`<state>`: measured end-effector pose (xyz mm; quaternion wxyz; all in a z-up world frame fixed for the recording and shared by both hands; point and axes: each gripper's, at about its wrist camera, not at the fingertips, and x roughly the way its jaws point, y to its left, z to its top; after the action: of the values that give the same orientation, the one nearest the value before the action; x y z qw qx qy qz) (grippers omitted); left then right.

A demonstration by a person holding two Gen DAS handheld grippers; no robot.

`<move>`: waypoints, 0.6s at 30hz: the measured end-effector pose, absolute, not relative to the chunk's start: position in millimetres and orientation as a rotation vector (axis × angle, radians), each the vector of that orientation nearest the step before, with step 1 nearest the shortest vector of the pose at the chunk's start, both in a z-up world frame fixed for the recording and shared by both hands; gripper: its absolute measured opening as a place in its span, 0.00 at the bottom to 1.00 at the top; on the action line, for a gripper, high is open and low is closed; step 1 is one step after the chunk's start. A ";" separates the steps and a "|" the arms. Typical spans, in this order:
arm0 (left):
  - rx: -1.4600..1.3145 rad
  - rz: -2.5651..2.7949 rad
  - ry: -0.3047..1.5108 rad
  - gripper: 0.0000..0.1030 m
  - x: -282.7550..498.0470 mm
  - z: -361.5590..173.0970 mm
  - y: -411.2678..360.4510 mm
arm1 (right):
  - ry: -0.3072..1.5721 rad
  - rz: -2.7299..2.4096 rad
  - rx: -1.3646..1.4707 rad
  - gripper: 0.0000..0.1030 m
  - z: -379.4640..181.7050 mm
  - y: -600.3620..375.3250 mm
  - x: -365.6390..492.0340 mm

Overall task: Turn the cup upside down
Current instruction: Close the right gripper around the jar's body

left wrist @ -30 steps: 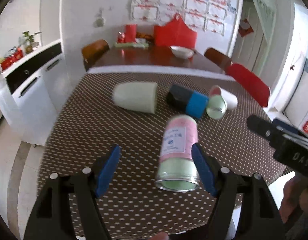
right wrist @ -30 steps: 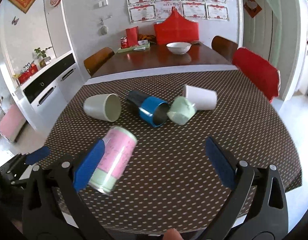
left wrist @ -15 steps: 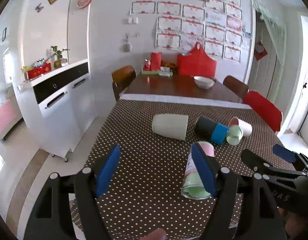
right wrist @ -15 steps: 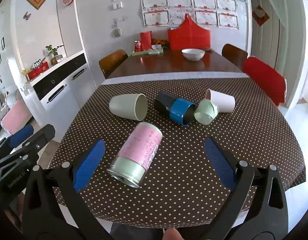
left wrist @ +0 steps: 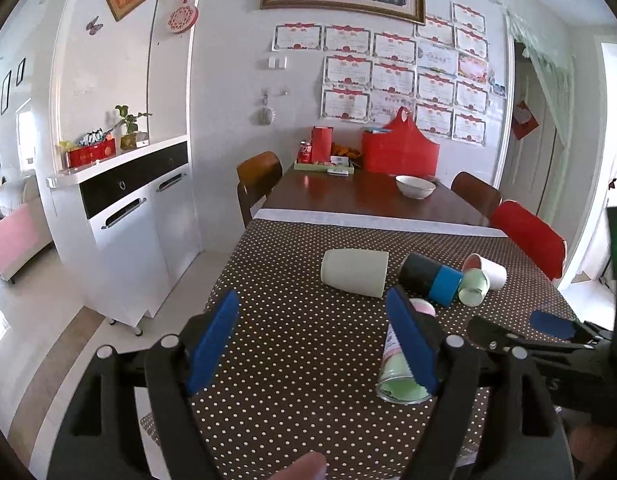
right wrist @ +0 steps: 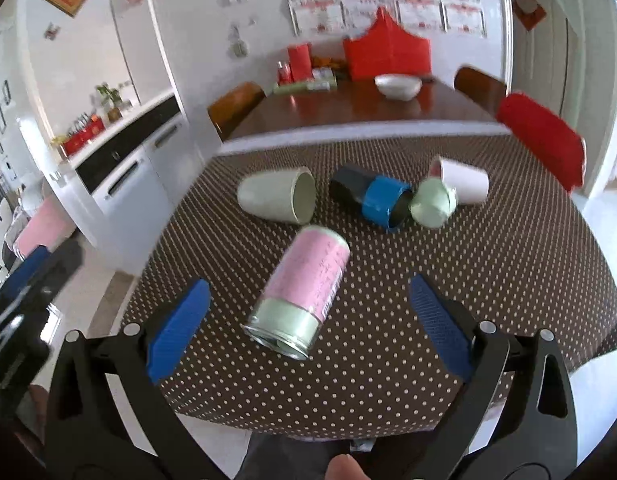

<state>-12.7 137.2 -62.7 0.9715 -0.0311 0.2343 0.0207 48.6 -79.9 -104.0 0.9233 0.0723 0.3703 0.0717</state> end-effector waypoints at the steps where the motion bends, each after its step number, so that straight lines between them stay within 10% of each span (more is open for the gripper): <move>1: -0.064 0.042 0.475 0.73 -10.5 -64.8 138.8 | 0.782 0.137 0.151 0.95 -108.0 -78.8 54.4; 18: -0.048 0.084 0.526 0.88 48.3 -102.1 172.9 | 1.126 0.102 0.277 0.95 -181.4 -67.7 153.6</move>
<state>48.3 172.9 -102.1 0.9645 -0.0235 0.2598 0.0413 153.6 -67.7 -181.4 0.8354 0.1310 0.5317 0.0483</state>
